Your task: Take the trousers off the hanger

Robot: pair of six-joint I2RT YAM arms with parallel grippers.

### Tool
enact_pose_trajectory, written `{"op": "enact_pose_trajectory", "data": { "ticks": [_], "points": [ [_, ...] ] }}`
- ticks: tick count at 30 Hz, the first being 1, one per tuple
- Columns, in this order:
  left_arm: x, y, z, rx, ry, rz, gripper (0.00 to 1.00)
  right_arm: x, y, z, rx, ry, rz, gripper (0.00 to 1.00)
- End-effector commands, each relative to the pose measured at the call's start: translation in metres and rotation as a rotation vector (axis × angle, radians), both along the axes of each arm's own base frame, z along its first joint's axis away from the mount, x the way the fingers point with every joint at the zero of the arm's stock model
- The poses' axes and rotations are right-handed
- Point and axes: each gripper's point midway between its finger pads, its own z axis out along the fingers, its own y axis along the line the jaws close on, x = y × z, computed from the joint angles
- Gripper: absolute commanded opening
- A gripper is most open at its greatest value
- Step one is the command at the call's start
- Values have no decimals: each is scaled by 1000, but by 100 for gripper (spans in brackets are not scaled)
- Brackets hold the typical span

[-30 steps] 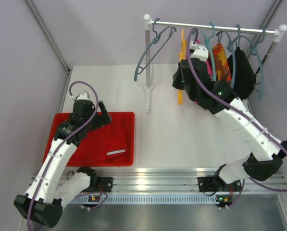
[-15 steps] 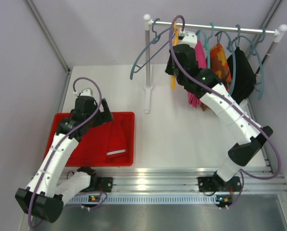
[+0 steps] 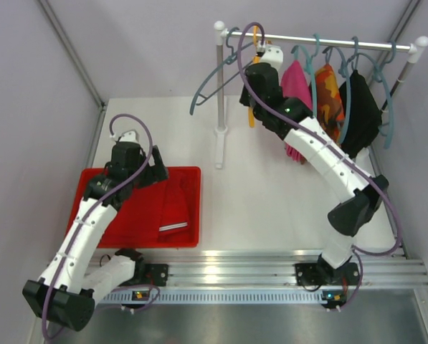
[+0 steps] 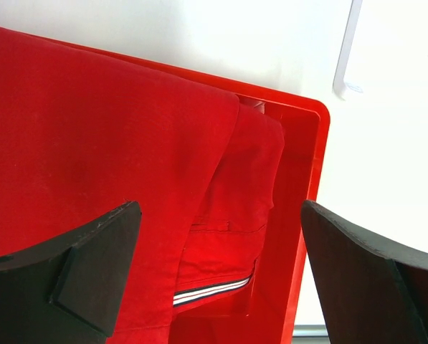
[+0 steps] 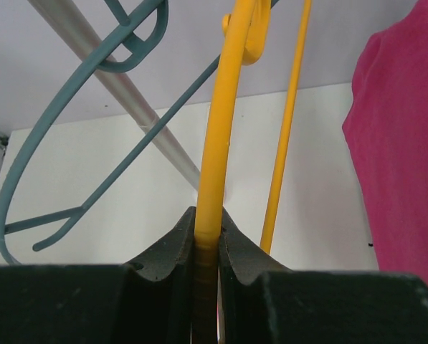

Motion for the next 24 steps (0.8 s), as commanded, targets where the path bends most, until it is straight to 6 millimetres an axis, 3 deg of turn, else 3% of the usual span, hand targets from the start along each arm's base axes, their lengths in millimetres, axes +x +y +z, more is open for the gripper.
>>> {"op": "enact_pose_trajectory", "data": {
  "ticks": [1,12,17,20,21,24],
  "points": [
    [10,2,12,11,-52,8,98,16,6,22,53,-72,-1,0],
    [7,4,3,28,-25,-3,98,36,12,-8,47,-34,-21,0],
    [4,2,0,18,-15,-10,98,38,19,-9,58,-34,17,4],
    [3,1,1,16,-15,-17,98,35,22,-2,63,-41,49,9],
    [4,0,2,14,-16,-19,98,32,21,1,64,-42,52,18],
    [4,-2,5,7,-23,-29,98,25,17,5,63,-31,62,31]
  ]
}}
